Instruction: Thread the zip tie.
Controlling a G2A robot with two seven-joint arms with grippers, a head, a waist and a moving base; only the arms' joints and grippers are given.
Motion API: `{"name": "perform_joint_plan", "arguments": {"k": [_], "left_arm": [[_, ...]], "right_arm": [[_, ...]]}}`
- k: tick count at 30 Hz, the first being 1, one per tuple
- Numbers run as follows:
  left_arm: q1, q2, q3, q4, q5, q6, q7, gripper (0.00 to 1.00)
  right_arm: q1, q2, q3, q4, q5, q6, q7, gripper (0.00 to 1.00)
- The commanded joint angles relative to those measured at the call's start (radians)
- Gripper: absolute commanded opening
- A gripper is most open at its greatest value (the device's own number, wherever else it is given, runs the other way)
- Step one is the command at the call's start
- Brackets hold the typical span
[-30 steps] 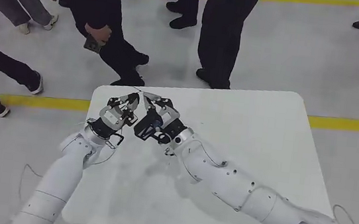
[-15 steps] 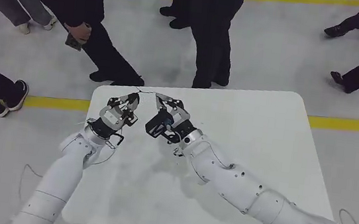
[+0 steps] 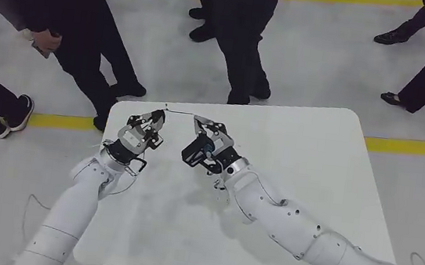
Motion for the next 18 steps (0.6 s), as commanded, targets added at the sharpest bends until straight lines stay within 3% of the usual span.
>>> {"name": "perform_joint_plan", "arguments": {"k": [1,18], "left_arm": [[0.0,0.0,0.0,0.0,0.0,0.0,0.0,0.0],[0.0,0.0,0.0,0.0,0.0,0.0,0.0,0.0]], "right_arm": [[-0.001,0.005,0.0,-0.005,0.0,0.0,0.004,0.0],[-0.01,0.037,0.003,-0.034,0.0,0.0,0.017,0.0]]}}
